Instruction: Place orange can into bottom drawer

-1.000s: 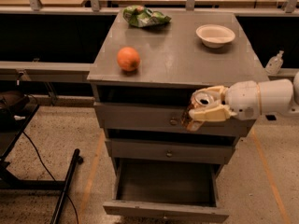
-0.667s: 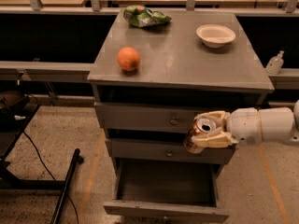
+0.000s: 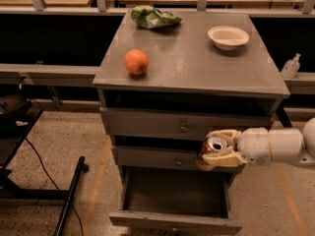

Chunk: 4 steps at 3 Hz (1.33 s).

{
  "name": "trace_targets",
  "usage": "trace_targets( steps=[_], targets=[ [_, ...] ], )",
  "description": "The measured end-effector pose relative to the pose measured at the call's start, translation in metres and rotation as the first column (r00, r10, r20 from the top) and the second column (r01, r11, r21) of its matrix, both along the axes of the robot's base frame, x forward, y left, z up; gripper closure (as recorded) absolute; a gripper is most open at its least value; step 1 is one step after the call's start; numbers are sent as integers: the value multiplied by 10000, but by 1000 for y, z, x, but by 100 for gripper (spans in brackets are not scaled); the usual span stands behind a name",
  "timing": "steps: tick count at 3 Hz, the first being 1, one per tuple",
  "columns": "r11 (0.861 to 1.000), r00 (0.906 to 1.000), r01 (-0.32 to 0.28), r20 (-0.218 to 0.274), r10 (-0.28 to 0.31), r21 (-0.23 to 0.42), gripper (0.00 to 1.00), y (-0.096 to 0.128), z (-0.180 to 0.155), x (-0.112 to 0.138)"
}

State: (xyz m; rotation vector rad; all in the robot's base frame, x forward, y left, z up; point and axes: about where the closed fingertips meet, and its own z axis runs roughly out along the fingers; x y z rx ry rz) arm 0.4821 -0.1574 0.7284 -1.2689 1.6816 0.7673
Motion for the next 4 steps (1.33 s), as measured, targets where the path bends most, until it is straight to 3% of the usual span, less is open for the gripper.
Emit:
trace_targets(
  steps=[1, 2, 4],
  targets=[
    [9998, 10000, 65, 15, -65, -213, 100, -8, -77, -2],
    [9998, 10000, 62, 14, -62, -214, 100, -8, -77, -2],
    [9961, 9999, 82, -90, -90, -874, 100, -24, -167, 5]
  ],
)
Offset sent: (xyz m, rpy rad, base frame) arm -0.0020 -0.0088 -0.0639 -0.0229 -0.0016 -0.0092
